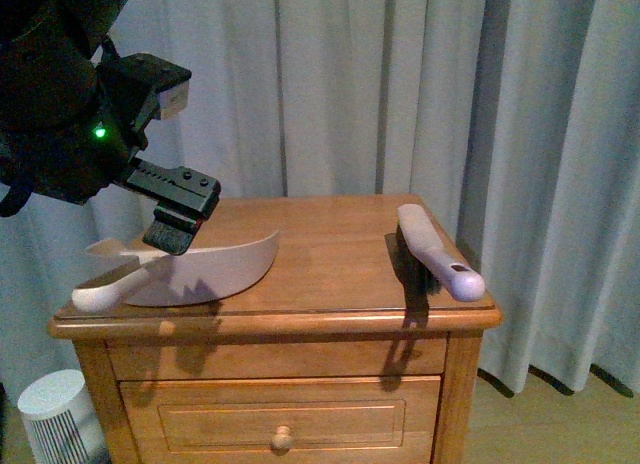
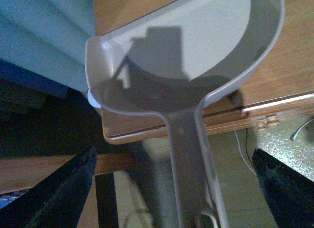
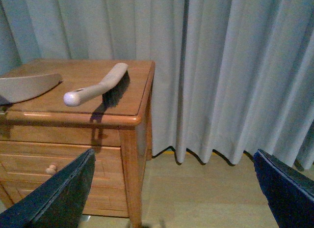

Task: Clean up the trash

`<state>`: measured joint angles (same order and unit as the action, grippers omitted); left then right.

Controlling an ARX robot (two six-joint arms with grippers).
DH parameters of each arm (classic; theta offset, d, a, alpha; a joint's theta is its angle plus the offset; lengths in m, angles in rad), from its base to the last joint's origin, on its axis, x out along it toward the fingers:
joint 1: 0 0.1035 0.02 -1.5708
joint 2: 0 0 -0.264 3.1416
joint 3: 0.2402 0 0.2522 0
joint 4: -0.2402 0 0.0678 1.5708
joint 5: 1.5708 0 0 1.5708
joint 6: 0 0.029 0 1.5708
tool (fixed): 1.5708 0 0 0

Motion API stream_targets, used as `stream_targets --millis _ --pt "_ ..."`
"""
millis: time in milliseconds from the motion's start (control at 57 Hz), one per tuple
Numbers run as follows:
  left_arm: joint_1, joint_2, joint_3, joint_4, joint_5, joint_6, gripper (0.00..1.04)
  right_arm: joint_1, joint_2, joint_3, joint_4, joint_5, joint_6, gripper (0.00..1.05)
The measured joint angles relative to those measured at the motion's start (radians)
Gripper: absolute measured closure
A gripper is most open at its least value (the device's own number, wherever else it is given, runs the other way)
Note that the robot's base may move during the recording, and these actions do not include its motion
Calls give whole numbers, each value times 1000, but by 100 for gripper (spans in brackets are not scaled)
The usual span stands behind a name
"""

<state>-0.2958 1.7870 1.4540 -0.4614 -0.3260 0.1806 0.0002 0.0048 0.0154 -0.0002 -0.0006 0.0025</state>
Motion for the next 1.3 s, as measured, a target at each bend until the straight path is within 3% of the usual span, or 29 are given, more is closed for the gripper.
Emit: stream_targets --millis 491,1246,1298 --pt "18 0 -69 -23 57 -64 8 0 0 0 0 0 0 7" --pt "29 68 -99 37 56 -72 8 0 0 0 0 0 0 7" --pt "29 68 -101 40 53 -65 11 0 0 0 0 0 0 7"
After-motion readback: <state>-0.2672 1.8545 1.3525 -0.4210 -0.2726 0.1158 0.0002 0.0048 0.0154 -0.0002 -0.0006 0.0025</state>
